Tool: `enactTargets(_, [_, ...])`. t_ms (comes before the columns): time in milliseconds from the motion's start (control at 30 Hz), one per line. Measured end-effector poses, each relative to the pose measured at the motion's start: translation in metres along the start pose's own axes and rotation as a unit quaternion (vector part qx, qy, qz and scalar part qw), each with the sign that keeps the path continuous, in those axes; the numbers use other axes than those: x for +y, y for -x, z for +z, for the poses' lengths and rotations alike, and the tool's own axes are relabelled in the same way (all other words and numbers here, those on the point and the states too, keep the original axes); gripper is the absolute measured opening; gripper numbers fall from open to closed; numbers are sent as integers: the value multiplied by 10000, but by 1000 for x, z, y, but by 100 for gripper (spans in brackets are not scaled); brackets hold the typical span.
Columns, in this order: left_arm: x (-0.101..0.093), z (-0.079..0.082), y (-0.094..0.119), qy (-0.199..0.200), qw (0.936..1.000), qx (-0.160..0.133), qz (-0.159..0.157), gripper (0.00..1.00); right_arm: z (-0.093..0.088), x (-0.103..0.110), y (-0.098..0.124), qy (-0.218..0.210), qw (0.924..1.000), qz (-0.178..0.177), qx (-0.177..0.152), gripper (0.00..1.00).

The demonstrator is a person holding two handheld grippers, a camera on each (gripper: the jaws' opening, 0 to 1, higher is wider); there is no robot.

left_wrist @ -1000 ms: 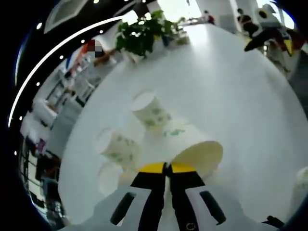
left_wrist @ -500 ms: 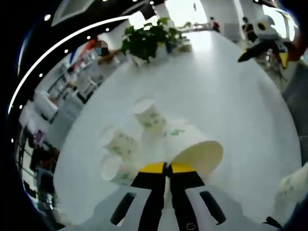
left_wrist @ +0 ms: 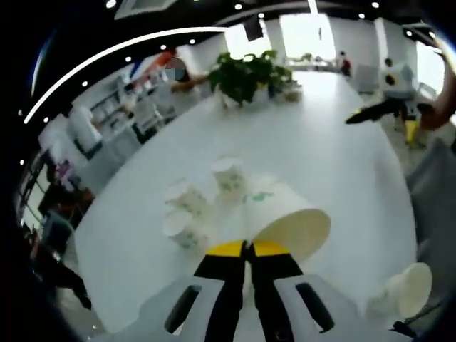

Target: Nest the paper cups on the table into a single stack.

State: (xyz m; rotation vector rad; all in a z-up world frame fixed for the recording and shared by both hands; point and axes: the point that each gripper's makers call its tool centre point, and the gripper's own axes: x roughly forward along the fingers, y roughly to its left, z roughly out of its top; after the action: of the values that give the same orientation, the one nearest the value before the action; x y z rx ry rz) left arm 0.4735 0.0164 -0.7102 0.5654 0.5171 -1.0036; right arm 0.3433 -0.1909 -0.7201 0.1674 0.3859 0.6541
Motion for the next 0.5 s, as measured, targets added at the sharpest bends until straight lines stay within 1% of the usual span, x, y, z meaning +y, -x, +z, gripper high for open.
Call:
enactTargets(100, [-2, 0, 13, 131, 9999, -83, 27, 0, 2, 4, -2, 61, 10000, -25, -26, 100])
enactTargets(167, [-4, -1, 23, 185, 9997, -128, 50, 0, 1, 5, -2, 94, 10000, -20, 2, 100])
enactTargets(300, [-11, -3, 37, 508, 9985, -162, -99, 0, 7, 9, -5, 200, 9998, -19, -2, 100])
enactTargets(333, [-14, 1, 42, 620, 9977, -227, -147, 0, 7, 9, -5, 208, 9998, -24, -5, 100])
enactTargets(400, [-16, 1, 48, 673, 9973, -224, -180, 0, 10, 9, -5, 212, 9998, -37, -31, 100])
enactTargets(500, [-21, 1, 59, 471, 9986, -213, -149, 0, 13, 7, -6, 232, 9997, -79, -39, 99])
